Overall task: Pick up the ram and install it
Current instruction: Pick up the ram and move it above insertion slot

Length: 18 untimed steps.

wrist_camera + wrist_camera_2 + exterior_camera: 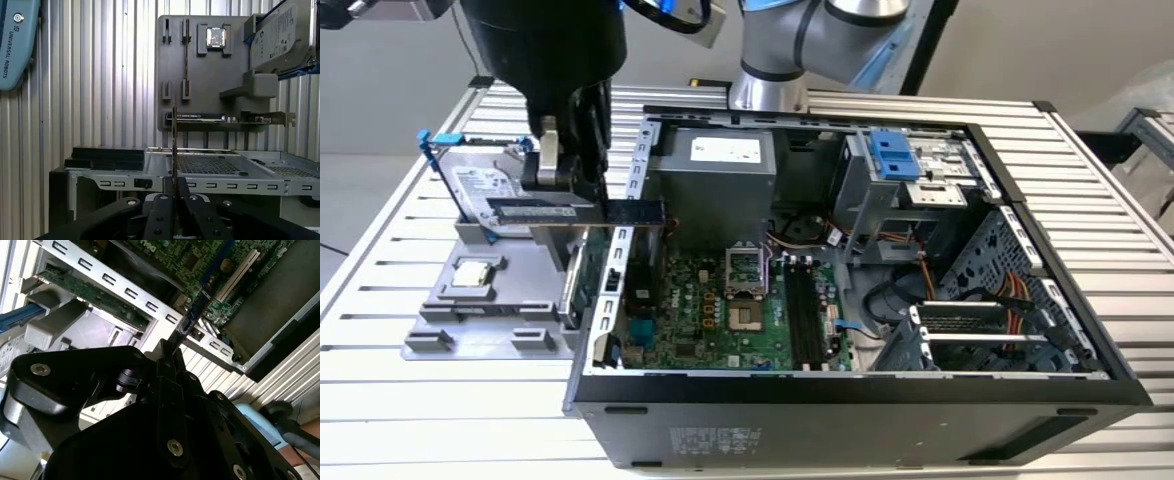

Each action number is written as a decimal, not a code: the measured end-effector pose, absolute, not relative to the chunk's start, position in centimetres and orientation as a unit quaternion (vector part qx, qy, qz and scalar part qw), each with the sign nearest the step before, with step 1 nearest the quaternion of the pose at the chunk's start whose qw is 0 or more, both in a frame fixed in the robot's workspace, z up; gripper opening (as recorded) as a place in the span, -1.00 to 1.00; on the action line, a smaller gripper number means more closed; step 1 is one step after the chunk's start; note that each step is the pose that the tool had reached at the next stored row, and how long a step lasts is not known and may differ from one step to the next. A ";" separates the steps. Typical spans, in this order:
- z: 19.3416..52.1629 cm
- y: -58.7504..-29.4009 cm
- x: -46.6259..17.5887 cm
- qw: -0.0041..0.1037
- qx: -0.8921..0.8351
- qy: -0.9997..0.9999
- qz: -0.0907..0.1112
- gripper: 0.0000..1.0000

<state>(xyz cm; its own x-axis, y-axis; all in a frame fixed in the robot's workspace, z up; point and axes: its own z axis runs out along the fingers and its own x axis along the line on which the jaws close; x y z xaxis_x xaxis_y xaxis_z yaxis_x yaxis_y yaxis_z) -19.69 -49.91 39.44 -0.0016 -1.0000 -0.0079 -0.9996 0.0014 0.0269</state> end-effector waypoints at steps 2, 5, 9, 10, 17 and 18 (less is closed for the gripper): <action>39.4 -49.9 -19.2 0.007 0.707 -0.708 -0.012 -1.00; 39.4 -49.9 -18.3 0.007 0.707 -0.708 -0.012 -1.00; 39.4 -49.9 -17.0 0.007 0.707 -0.708 -0.012 -1.00; 39.4 -49.9 -16.7 0.007 0.707 -0.708 -0.012 -1.00; 39.4 -49.9 -14.9 0.007 0.706 -0.708 -0.013 -1.00; 39.4 -49.9 -14.6 0.007 0.706 -0.708 -0.012 -1.00</action>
<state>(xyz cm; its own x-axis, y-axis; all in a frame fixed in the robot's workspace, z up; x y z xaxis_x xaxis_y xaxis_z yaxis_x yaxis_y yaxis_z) -14.63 -49.91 39.44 -0.0016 -1.0000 -0.0078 -0.9996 0.0014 0.0275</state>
